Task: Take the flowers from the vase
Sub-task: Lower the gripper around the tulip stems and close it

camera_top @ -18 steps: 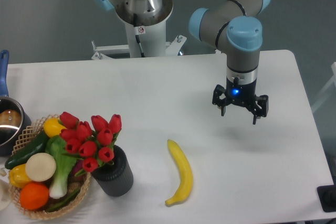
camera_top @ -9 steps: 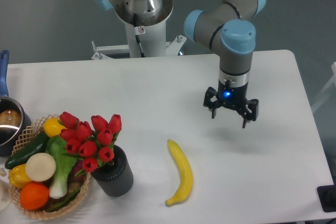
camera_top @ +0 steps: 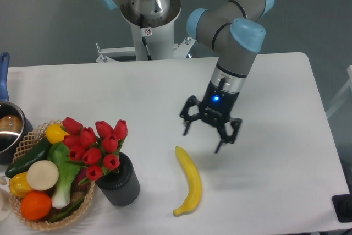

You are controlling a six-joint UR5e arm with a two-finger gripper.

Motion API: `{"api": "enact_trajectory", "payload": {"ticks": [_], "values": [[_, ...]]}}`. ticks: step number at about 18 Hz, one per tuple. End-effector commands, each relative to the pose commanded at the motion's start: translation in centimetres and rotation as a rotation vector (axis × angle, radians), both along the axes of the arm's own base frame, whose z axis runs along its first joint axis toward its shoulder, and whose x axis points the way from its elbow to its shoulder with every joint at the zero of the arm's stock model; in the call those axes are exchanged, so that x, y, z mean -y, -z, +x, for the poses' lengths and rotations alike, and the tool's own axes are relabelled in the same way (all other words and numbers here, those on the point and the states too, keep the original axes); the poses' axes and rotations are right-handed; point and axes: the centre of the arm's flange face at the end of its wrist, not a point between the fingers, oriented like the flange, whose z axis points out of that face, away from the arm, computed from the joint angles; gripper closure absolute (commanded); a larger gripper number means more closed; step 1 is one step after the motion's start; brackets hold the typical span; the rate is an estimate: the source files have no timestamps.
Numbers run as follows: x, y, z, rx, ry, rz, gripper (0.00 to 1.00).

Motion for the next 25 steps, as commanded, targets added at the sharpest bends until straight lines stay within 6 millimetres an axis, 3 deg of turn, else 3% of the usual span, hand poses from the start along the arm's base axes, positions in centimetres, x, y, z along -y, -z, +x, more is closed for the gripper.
{"api": "enact_trajectory", "payload": {"ticks": [4,10,14,15,16,18,19,20,25], "values": [[-3.4,-1.0,4.2,0.054,0.115,0.103,0.00],[-6.1,-1.0,8.5,0.085,0.207,0.128,0.00],[-8.3,0.3,10.1,0.092,0.258,0.124,0.00],[-9.0,0.5,10.6,0.088,0.274,0.127,0.05],[-9.3,0.8,10.8,0.090,0.280,0.126,0.19],[-9.3,0.9,10.8,0.090,0.281,0.126,0.75],[-9.3,0.9,10.8,0.090,0.281,0.126,0.93],[-9.2,0.8,10.7,0.088,0.279,0.128,1.00],[-9.0,-0.6,9.7,0.072,0.269,0.151,1.00]]}}
